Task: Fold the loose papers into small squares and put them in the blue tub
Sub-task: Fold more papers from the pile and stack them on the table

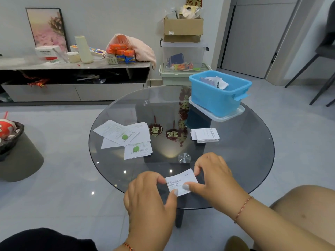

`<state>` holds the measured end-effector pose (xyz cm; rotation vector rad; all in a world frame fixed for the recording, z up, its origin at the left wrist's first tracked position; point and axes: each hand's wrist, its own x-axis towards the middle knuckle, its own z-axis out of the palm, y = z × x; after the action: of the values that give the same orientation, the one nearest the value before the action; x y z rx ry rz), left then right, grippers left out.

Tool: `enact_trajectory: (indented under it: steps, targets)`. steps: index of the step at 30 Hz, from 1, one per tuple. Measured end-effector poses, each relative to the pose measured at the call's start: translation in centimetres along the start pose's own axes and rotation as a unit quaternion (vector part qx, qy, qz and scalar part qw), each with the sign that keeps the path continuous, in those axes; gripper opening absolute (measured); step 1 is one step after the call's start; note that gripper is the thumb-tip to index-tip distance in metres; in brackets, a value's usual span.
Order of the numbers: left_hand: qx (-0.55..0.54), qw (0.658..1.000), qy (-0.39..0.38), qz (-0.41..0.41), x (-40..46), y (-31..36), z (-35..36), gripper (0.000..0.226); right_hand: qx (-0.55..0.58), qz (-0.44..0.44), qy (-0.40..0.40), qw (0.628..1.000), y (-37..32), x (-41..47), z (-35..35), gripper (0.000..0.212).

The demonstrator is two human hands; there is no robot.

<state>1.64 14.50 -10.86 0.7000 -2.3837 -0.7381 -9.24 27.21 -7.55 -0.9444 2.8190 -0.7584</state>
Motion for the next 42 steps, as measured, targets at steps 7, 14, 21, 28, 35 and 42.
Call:
enact_trajectory:
  steps: [7, 14, 21, 28, 35, 42]
  targets:
    - [-0.001, 0.997, -0.065, 0.033, 0.5, 0.3, -1.6, 0.030, -0.034, 0.011, 0.003, 0.999, 0.9, -0.1, -1.1, 0.036]
    - [0.035, 0.957, -0.069, 0.280, 0.4, -2.0, -0.5, 0.031, -0.037, -0.219, 0.005, 0.975, 1.4, -0.8, 0.2, 0.034]
    - [0.101, 0.914, -0.053, 0.389, 0.0, -3.0, -1.1, 0.041, -0.128, -0.278, -0.013, 0.952, 1.9, -2.1, 0.5, 0.065]
    - [0.070, 0.884, 0.058, 0.459, 0.7, -3.7, -0.9, 0.011, -0.080, -0.341, 0.043, 0.936, 2.2, -2.2, 0.9, 0.031]
    - [-0.037, 0.958, -0.077, 0.274, 3.4, 0.5, -2.3, 0.017, 0.109, -0.199, 0.140, 0.964, 1.5, -1.4, -0.3, 0.013]
    - [-0.234, 0.964, -0.125, 0.016, 8.8, 6.6, -0.2, 0.010, 0.342, 0.017, 0.209, 0.916, 1.4, 2.3, -2.8, 0.029]
